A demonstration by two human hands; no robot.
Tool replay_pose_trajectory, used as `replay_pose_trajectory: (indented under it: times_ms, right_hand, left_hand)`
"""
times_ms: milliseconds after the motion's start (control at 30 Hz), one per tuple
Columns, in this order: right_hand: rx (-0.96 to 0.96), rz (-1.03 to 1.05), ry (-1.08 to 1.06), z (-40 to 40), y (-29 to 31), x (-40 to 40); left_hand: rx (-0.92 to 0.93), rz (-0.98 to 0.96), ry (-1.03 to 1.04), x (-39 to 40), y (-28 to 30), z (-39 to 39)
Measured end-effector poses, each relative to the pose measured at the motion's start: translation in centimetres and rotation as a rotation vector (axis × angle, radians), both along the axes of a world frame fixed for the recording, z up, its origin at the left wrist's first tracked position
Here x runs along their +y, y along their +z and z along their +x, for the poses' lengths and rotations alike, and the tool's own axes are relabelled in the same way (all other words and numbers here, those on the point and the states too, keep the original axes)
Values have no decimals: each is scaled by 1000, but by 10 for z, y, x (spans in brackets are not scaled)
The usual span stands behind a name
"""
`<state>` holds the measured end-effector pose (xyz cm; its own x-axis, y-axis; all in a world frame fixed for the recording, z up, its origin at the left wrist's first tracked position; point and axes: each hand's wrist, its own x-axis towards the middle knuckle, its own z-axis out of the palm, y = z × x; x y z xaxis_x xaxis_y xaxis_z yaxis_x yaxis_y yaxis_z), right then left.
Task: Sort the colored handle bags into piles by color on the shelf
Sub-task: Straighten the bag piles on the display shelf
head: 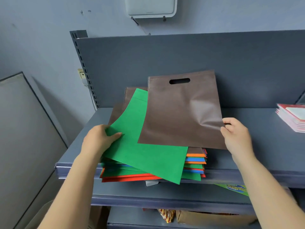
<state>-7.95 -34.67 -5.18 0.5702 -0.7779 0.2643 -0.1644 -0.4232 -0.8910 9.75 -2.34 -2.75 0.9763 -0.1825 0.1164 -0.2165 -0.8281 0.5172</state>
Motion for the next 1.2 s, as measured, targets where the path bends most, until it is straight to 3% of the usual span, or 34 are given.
replay_pose_trajectory:
  times_ms: [167, 300, 500, 667, 1200]
  right_hand:
    - [-135, 175, 28, 4, 2, 13]
    - [-220, 310, 62, 0, 6, 20]
    - [-340, 541, 244, -18, 16, 33]
    - [-316, 571, 401, -36, 21, 52]
    - [-138, 650, 921, -97, -3, 187]
  left_hand:
    - [-180, -125, -7, 5, -1, 12]
    - [-256, -374, 0, 5, -1, 2]
    - [-282, -719, 139, 20, -4, -37]
    - [-352, -867, 344, 44, -16, -99]
    - [-718, -967, 772, 177, -32, -353]
